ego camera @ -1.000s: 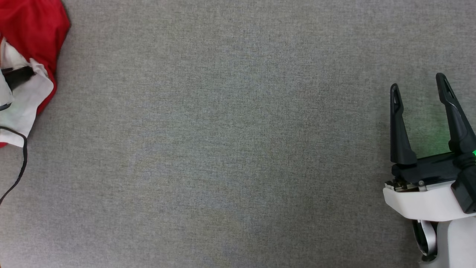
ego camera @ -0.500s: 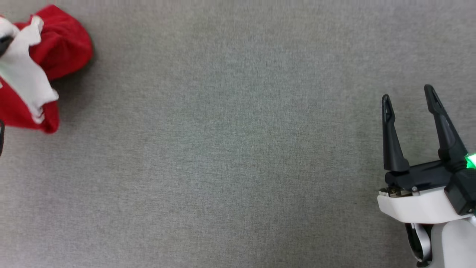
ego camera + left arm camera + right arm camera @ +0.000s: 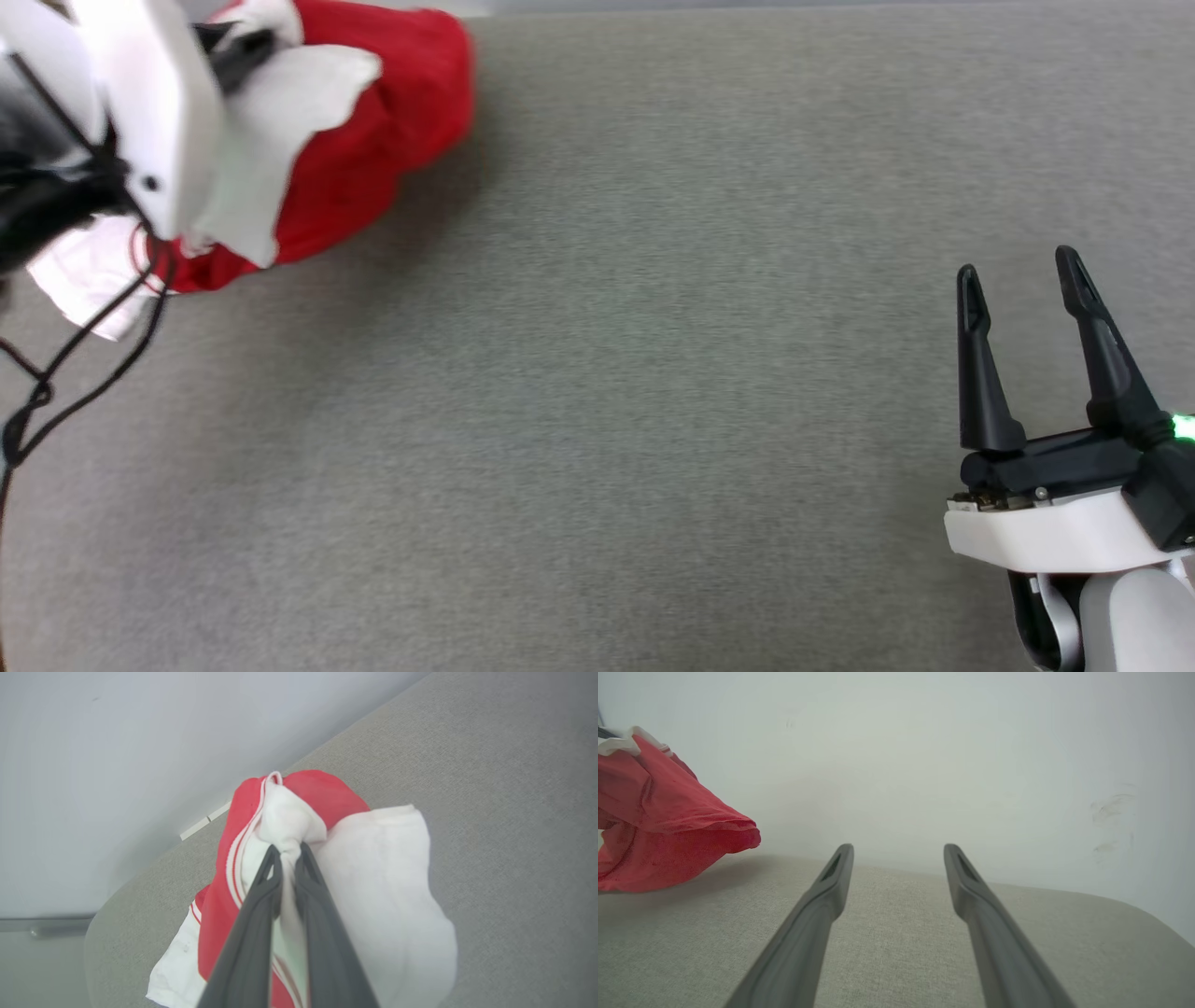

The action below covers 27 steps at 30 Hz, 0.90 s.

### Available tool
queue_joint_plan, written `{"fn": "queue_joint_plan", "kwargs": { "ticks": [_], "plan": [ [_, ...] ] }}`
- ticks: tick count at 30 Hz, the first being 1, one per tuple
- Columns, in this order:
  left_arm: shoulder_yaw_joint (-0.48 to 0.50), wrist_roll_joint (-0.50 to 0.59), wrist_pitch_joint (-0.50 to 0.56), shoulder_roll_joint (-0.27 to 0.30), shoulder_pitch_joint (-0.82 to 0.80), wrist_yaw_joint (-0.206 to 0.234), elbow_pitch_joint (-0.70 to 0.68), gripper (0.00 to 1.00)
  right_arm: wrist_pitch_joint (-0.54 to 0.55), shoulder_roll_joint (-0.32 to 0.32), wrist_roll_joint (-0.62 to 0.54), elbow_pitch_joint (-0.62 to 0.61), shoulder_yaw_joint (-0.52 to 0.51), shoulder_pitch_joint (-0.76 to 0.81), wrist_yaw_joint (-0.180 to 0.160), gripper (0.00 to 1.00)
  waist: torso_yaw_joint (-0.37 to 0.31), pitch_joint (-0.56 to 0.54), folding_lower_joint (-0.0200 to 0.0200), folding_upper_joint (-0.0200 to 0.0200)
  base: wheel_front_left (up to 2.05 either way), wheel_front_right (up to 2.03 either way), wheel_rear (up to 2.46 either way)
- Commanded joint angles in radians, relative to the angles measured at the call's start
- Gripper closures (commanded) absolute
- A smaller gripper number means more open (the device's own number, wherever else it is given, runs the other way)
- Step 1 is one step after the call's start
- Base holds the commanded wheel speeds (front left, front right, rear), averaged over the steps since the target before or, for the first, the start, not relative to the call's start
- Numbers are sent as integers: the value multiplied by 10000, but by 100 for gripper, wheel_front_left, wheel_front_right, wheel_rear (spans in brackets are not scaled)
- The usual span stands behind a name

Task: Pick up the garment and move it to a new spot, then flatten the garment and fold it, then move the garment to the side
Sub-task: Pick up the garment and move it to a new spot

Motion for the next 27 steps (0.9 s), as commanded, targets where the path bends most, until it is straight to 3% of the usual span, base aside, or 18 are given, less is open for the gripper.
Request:
{"fn": "queue_joint_plan", "kwargs": {
  "ticks": [1, 8, 15, 21, 27],
  "plan": [
    [-190, 51, 49, -169, -178, 2, -166, 100, -21, 31, 89, 21, -43, 83, -3, 0, -530, -120, 1, 0, 0, 0, 0],
    [-1663, 198, 50, -1549, -695, 2, -699, 100, -23, 34, 490, 21, -164, 35, -3, 0, -1606, 110, 1, 0, 0, 0, 0],
    [-3598, 133, -405, -3190, -1110, 2, -327, 100, -22, 33, 838, 91, -260, -140, -3, 0, -2372, 463, 1, 0, 0, 0, 0],
    [-5359, -294, -1267, -4219, -599, 2, 571, 100, -22, 33, 974, 147, -378, -163, -3, 0, -2644, 635, 1, 0, 0, 0, 0],
    [-5897, -345, -1591, -4954, 685, 0, 1183, 100, -22, 33, 959, 202, -455, -146, -3, 0, -2664, 689, 1, 0, 0, 0, 0]
  ]
}}
